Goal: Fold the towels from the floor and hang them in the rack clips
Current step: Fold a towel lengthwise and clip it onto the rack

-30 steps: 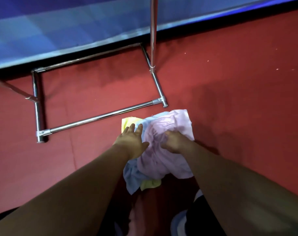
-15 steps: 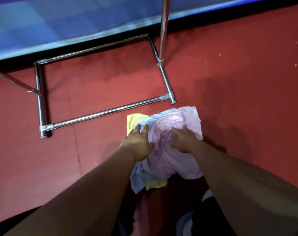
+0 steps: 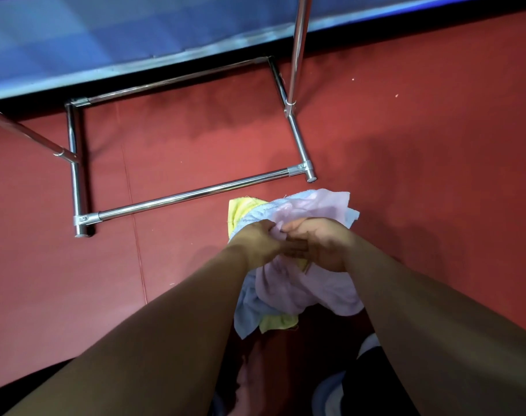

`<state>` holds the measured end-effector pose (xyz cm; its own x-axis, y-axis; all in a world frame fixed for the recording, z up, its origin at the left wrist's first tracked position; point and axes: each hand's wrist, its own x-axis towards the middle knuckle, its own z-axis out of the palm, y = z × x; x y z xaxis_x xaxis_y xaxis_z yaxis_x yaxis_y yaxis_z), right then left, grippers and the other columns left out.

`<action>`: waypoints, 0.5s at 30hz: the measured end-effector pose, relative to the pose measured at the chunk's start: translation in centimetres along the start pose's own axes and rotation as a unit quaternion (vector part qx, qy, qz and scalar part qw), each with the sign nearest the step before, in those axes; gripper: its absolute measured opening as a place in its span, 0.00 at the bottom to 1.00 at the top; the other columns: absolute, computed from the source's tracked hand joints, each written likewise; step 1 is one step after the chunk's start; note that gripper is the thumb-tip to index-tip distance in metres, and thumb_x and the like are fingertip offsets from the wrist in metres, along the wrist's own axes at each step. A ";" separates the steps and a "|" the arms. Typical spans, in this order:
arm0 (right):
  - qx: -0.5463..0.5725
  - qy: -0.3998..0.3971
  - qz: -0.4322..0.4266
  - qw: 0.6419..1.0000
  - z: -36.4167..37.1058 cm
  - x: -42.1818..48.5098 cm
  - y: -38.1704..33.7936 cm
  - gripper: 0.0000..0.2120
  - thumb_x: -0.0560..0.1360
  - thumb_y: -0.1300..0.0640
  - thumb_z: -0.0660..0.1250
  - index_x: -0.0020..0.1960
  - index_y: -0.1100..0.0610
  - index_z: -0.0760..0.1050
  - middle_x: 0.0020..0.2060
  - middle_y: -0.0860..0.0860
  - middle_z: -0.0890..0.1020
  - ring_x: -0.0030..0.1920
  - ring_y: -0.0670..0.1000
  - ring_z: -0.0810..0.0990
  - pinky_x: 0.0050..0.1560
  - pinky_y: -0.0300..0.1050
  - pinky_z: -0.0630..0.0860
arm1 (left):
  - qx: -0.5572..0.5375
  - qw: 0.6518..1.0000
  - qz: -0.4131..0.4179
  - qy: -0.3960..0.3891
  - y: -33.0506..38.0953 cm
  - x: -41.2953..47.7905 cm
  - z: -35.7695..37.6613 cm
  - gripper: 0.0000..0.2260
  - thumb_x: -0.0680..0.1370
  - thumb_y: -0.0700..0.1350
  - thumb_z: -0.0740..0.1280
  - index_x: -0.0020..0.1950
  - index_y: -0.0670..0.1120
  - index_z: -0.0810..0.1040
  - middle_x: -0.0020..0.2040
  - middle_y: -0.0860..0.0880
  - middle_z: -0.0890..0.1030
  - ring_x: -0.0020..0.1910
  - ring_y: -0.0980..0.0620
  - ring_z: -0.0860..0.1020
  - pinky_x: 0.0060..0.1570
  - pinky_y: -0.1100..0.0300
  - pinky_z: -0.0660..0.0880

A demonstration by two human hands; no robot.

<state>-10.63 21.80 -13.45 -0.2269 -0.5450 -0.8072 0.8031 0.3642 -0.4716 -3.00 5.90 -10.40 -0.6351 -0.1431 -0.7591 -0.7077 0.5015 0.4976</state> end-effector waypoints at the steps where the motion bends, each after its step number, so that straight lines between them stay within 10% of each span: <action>1: 0.022 -0.005 0.002 1.000 0.2 0.0 0.2 0.10 0.83 0.64 0.62 0.54 0.62 0.82 0.53 0.61 0.86 0.51 0.57 0.87 0.59 0.54 0.83 | -0.025 1.000 -0.002 -0.003 -0.1 0.3 0.2 0.18 0.79 0.60 0.73 0.65 0.53 0.81 0.58 0.54 0.82 0.55 0.51 0.80 0.52 0.61 0.74; 7: 0.053 0.000 0.020 0.998 0.3 0.2 0.8 0.25 0.82 0.71 0.55 0.72 0.50 0.71 0.45 0.64 0.86 0.42 0.61 0.88 0.43 0.52 0.84 | -0.015 1.000 0.015 -0.020 -1.3 0.9 0.1 0.05 0.80 0.54 0.73 0.47 0.55 0.85 0.43 0.54 0.85 0.43 0.54 0.81 0.39 0.65 0.73; 15: -0.071 -0.006 0.080 0.994 1.1 0.4 0.6 0.18 0.83 0.65 0.53 0.64 0.56 0.78 0.43 0.58 0.87 0.39 0.56 0.86 0.41 0.48 0.84 | 0.057 0.994 0.007 -0.098 -1.3 0.5 -0.4 0.17 0.76 0.40 0.74 0.65 0.49 0.83 0.52 0.51 0.87 0.50 0.49 0.87 0.53 0.55 0.85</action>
<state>-9.70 20.96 -13.69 -0.0951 -0.4796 -0.8723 0.7423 0.5497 -0.3832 -2.50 4.86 -11.29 -0.5641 0.0273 -0.8253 -0.6527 0.5974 0.4659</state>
